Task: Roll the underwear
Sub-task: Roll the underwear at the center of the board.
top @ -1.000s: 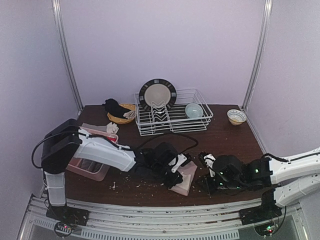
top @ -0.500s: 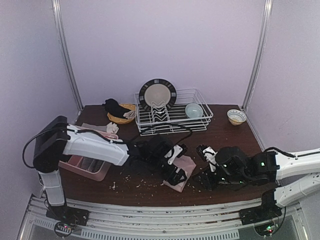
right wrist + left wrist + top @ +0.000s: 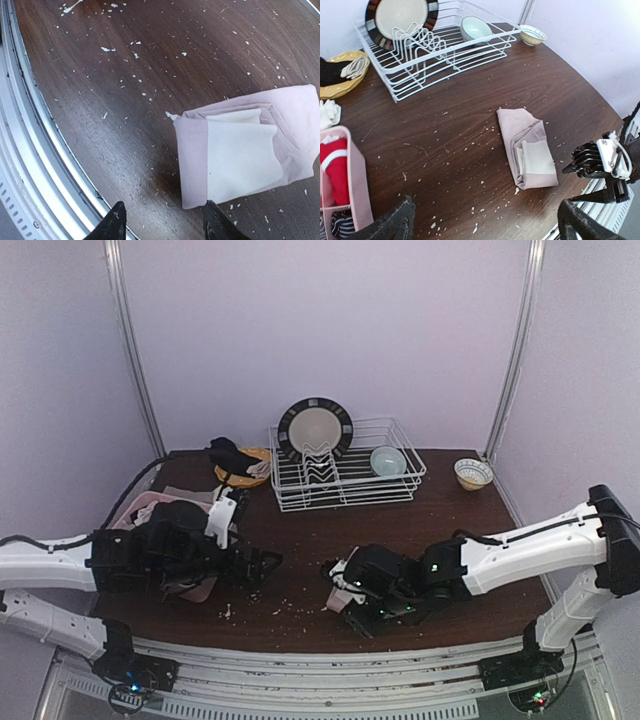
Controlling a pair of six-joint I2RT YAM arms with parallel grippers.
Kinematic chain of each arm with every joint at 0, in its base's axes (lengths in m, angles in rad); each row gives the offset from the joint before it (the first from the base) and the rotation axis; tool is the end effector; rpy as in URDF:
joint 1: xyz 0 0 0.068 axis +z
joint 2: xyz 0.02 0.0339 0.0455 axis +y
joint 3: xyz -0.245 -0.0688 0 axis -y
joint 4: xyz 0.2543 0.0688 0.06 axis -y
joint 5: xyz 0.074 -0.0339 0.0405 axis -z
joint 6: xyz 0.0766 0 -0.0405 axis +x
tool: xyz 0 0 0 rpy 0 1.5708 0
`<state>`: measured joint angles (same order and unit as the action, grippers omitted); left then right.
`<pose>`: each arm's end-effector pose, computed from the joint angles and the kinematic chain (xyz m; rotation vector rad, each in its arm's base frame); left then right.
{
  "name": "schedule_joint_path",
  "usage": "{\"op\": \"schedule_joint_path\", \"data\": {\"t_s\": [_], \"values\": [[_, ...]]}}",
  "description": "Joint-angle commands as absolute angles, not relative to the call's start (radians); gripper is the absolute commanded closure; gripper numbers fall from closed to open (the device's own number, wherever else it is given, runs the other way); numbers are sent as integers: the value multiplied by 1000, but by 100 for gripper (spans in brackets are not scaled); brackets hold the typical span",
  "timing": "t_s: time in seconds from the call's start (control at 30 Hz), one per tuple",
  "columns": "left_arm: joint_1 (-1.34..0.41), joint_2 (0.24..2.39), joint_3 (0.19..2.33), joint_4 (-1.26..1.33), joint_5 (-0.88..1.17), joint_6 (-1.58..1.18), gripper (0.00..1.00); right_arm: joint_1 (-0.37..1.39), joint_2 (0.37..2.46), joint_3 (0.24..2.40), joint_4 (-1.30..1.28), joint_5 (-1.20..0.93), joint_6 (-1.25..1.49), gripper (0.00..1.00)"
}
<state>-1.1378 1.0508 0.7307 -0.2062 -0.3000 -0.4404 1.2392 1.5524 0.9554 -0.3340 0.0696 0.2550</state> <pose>0.1405 -0.2499 0.2291 0.5534 2.0642 -0.6430 0.1188 0.3286 0.1445 -1.1923 2.2870 0.5147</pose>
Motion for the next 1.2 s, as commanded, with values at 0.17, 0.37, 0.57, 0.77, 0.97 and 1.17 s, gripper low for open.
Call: {"op": "schedule_joint_path", "data": {"t_s": [0.17, 0.37, 0.57, 0.77, 0.97, 1.17], "values": [[-1138, 793, 561, -205, -402, -541, 2, 1246, 1757, 1108, -465, 154, 174, 49], [-1138, 802, 564, -221, -379, -526, 2, 1227, 1819, 1124, -466, 166, 179, 53], [-1138, 884, 595, -220, -345, -508, 2, 1209, 1857, 1128, -474, 169, 187, 63], [-1138, 937, 616, -197, -340, -502, 2, 1184, 1865, 1109, -467, 191, 203, 66], [-1139, 948, 618, -199, -350, -489, 2, 1192, 1750, 1061, -386, 121, 183, 54], [-1139, 943, 611, -196, -375, -491, 2, 1195, 1763, 1110, -432, 147, 157, 54]]}}
